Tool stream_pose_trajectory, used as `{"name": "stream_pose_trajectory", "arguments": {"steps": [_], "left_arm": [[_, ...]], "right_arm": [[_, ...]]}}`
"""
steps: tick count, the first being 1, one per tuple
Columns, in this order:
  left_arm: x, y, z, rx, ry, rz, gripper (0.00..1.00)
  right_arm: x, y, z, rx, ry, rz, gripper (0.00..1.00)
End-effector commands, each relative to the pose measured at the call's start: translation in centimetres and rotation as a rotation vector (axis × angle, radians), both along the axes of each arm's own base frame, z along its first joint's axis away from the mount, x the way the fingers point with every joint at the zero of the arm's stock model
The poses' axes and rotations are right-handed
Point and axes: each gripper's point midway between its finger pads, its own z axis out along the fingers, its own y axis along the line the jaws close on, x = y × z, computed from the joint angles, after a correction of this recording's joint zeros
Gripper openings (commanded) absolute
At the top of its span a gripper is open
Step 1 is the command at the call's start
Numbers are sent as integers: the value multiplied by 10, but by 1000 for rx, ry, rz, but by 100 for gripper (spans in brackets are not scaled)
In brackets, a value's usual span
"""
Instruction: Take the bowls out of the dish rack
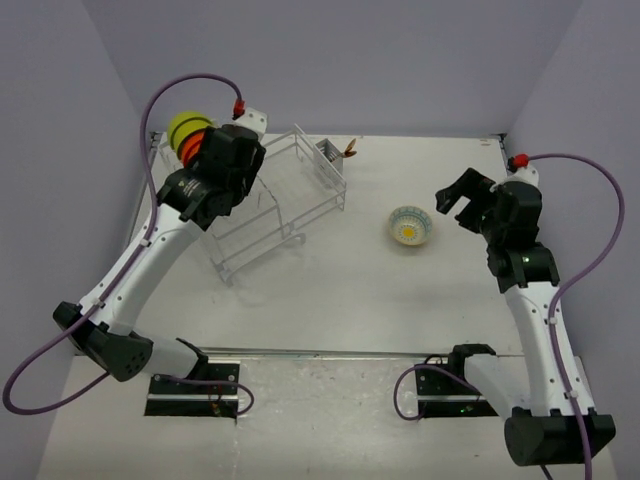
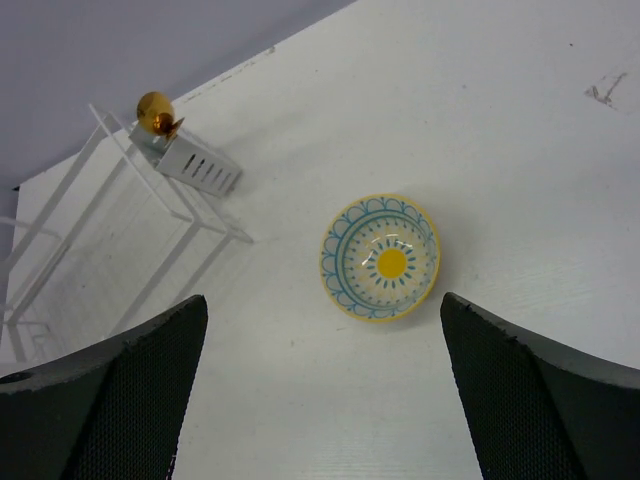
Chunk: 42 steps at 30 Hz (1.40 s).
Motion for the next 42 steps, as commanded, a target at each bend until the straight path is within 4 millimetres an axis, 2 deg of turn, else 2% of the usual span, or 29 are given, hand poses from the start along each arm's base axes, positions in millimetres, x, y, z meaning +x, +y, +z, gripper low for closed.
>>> {"name": "stream_pose_trajectory", "arguments": {"steps": [1, 2, 4, 11, 14, 16, 18, 20, 22, 25, 30, 36, 38, 39, 42], "left_arm": [[8, 13, 29, 37, -114, 48, 64], [10, 13, 30, 39, -116, 44, 58], [13, 10, 28, 44, -115, 35, 48], [20, 11, 13, 85, -94, 30, 38], [25, 15, 9, 110, -93, 41, 38], [27, 17, 7, 115, -92, 48, 37], [30, 18, 2, 120, -83, 55, 32], [32, 18, 0, 120, -80, 54, 21], [34, 17, 1, 117, -87, 55, 18], [35, 18, 1, 118, -86, 58, 1], [31, 21, 8, 109, -106, 64, 0], [16, 35, 39, 80, -224, 94, 0], [17, 36, 46, 75, -271, 93, 0], [17, 36, 39, 94, -264, 90, 0], [20, 36, 31, 134, -253, 78, 0]], "right_arm": [[-19, 8, -10, -32, 69, 93, 99], [-24, 8, -3, -35, 40, 96, 99], [-30, 13, -2, -26, 20, 120, 99], [-48, 24, 27, 4, -71, 177, 99], [-54, 29, 40, 18, -109, 201, 99], [-57, 30, 44, 22, -120, 208, 99], [-60, 31, 48, 23, -134, 214, 99], [-62, 32, 49, 24, -141, 218, 99], [-64, 32, 50, 26, -149, 221, 99], [-66, 34, 51, 31, -151, 234, 99], [-69, 36, 57, 36, -168, 241, 99], [-74, 40, 68, 56, -209, 253, 99], [-75, 42, 69, 65, -215, 263, 99], [-76, 43, 70, 69, -218, 267, 99], [-78, 44, 72, 74, -225, 275, 99]]}}
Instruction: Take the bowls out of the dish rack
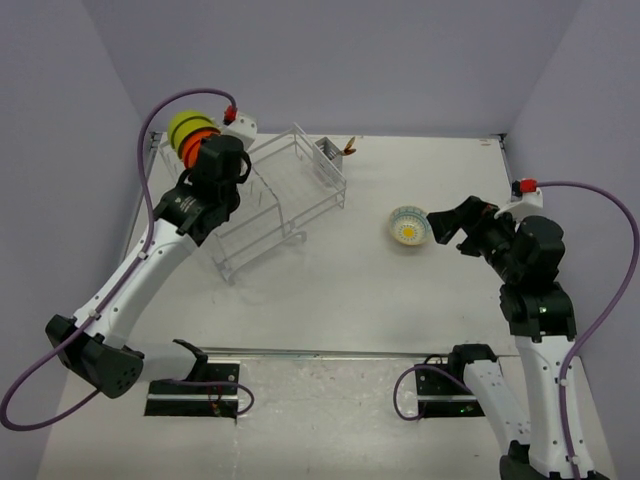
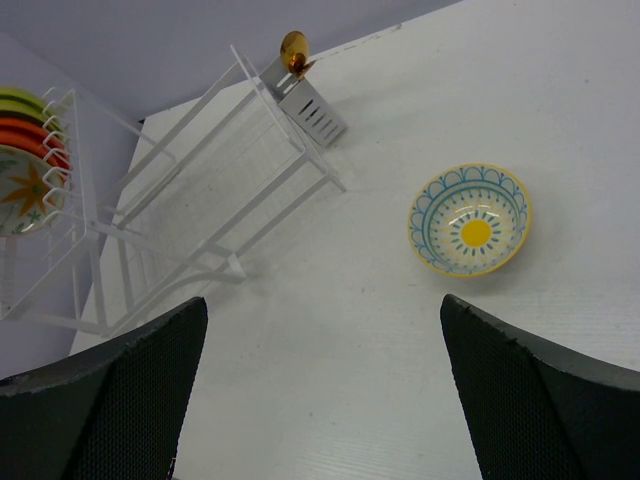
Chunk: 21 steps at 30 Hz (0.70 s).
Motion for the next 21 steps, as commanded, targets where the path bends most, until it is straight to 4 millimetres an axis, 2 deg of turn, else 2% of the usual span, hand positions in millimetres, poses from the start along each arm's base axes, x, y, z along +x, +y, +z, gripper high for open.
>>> {"name": "stream_pose_trajectory", "arguments": {"steps": [1, 7, 10, 11, 12, 17, 21], "left_arm": [[9, -1, 22, -19, -109, 0, 0], [13, -5, 3, -2, -38, -2, 0], [10, -5, 0, -9, -34, -5, 0], [9, -5, 0, -10, -36, -7, 10], [9, -4, 0, -7, -35, -4, 14], [10, -8, 1, -13, -29, -26, 21], [12, -8, 3, -6, -32, -24, 40]], "right_arm": [[-4, 6, 25, 21, -65, 33, 99], [-6, 5, 24, 11, -68, 36, 99], [-7, 6, 22, 11, -67, 42, 99], [-6, 7, 21, 11, -65, 43, 99], [-7, 8, 20, 14, -65, 49, 99], [-7, 10, 21, 20, -67, 59, 99], [-6, 9, 22, 16, -69, 57, 99]]}}
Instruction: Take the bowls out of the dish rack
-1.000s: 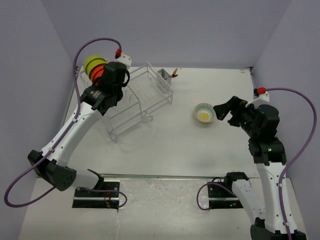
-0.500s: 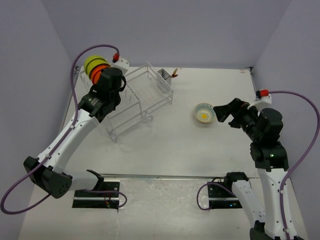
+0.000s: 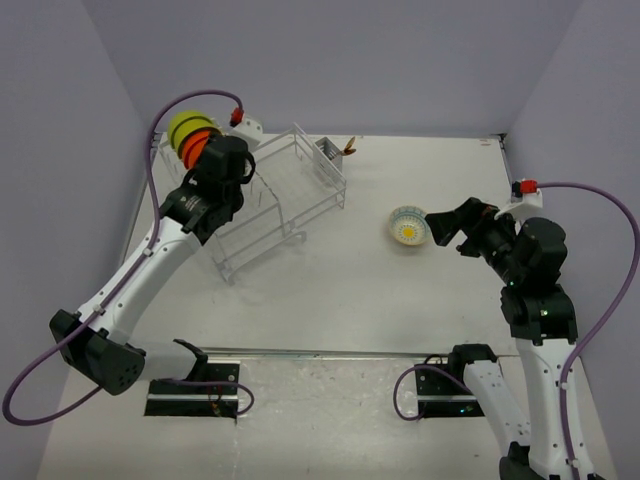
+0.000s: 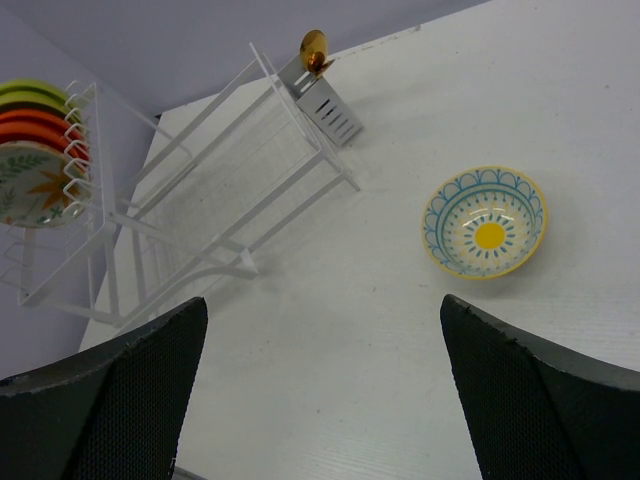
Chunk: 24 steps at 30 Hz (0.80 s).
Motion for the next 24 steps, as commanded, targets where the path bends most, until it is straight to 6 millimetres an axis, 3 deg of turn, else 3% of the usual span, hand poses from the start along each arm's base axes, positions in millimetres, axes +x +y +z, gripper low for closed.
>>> {"name": "stream_pose_trajectory", "arguments": {"steps": [1, 6, 8, 14, 17, 22, 24], "left_arm": [[7, -3, 12, -17, -45, 0, 44], [10, -1, 16, -3, -59, 14, 40], [11, -2, 17, 1, -60, 9, 32], [14, 0, 14, 25, -59, 17, 32], [15, 3, 14, 28, -61, 21, 27], [20, 1, 10, 34, -50, 21, 6], [20, 2, 10, 39, -45, 28, 2]], "right_arm": [[-1, 2, 15, 4, -48, 17, 99], [0, 3, 12, 5, -42, 21, 99], [0, 3, 11, 3, -39, 22, 99], [0, 3, 12, -3, -45, 25, 99], [-1, 3, 12, -7, -46, 24, 99], [-1, 3, 11, -4, -47, 28, 99], [-1, 4, 10, -2, -46, 31, 99]]}}
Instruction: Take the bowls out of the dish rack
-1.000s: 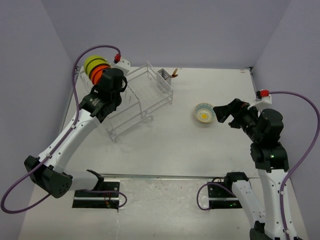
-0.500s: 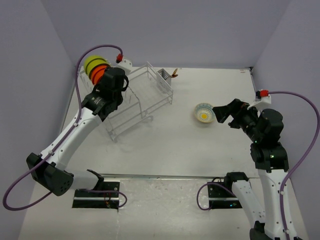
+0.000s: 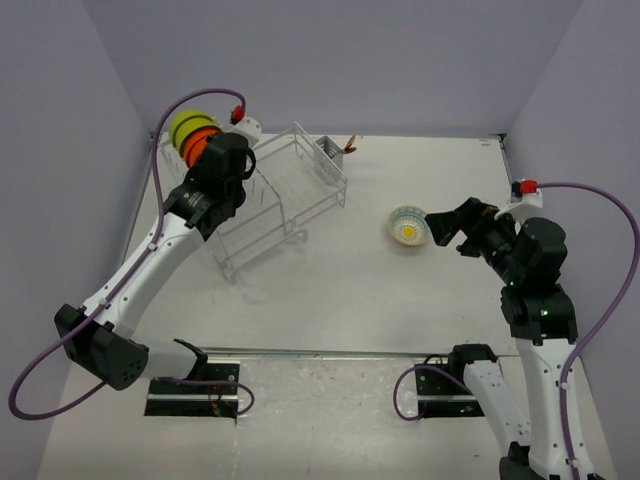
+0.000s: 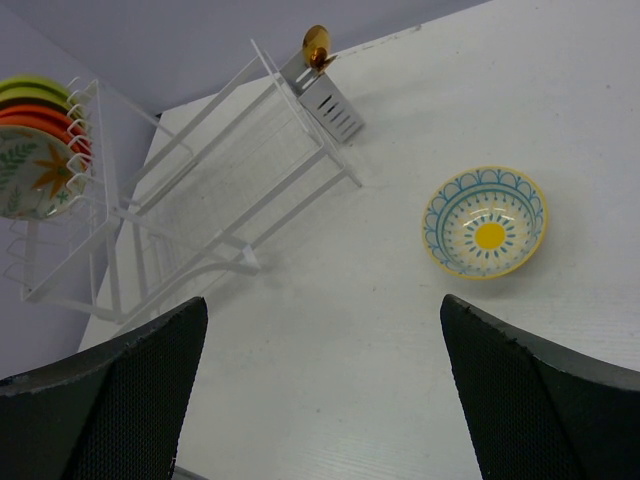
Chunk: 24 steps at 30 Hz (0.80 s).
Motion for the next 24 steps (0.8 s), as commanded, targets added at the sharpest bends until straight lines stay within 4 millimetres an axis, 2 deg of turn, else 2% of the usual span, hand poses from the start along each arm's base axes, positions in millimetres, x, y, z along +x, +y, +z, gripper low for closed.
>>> {"name": "stream_pose_trajectory", "arguments": {"steps": [1, 7, 16, 19, 24], "left_arm": [[13, -10, 8, -51, -50, -18, 0], [6, -11, 22, -84, -78, -35, 0], [-9, -25, 49, -201, -147, -161, 0], [-11, -24, 52, -214, -166, -161, 0], [-9, -24, 43, -206, -162, -146, 0]], "right_arm": [[-1, 4, 11, 0, -48, 32, 99], [-3, 3, 15, -1, -62, 27, 99], [-3, 8, 20, 29, -76, 43, 99], [-3, 9, 21, 39, -79, 47, 99], [-4, 10, 24, 44, -88, 49, 99]]}}
